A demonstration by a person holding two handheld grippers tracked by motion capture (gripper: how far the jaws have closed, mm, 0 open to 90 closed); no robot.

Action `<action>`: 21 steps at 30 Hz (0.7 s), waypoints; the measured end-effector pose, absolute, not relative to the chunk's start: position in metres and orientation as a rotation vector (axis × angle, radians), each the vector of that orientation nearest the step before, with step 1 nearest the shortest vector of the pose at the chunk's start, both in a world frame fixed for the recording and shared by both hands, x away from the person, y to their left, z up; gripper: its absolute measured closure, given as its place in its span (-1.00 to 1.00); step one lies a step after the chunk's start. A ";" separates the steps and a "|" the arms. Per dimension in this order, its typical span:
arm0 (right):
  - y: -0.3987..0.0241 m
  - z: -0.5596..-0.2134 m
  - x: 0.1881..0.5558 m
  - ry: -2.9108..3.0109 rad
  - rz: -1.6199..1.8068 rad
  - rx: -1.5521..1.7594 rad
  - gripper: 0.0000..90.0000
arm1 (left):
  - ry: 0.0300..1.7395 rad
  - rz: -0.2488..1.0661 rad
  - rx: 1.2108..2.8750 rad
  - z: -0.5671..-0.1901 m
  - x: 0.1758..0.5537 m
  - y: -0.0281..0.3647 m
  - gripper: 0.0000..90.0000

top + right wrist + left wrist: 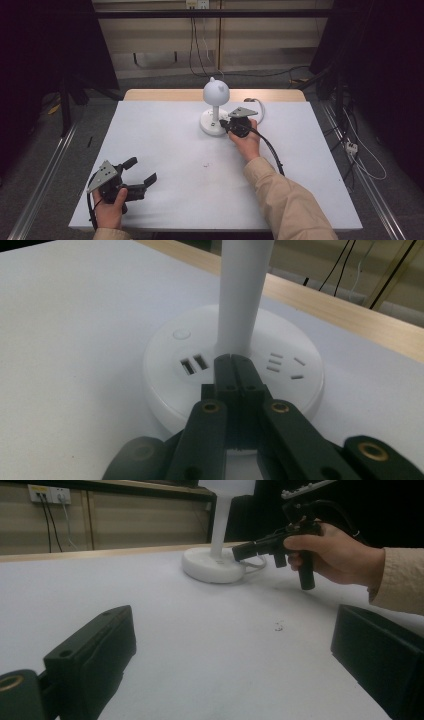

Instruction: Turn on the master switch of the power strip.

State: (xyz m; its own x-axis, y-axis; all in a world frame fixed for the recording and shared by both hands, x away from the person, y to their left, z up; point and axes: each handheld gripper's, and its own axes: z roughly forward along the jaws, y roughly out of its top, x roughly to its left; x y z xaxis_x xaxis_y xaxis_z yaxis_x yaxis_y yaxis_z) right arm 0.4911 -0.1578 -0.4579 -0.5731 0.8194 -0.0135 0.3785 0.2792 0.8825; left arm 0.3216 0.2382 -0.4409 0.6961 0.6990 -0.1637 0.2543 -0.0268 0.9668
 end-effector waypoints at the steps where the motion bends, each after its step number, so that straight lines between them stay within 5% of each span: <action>1: -0.159 -0.457 0.491 2.075 1.256 1.076 1.00 | 0.796 0.422 1.601 -0.441 0.322 0.238 -0.91; 21: -0.171 -0.446 0.465 2.051 1.383 1.196 0.02 | 0.788 0.411 1.597 -0.440 0.322 0.236 -0.92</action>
State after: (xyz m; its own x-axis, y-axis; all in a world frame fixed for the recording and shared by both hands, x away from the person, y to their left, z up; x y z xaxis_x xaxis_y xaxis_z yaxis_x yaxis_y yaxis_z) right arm 0.4646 -0.1707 -0.4459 -0.5592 0.8180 0.1348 0.4318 0.1486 0.8897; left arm 0.3223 0.2364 -0.4403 0.7033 0.6900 -0.1709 0.2555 -0.0210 0.9666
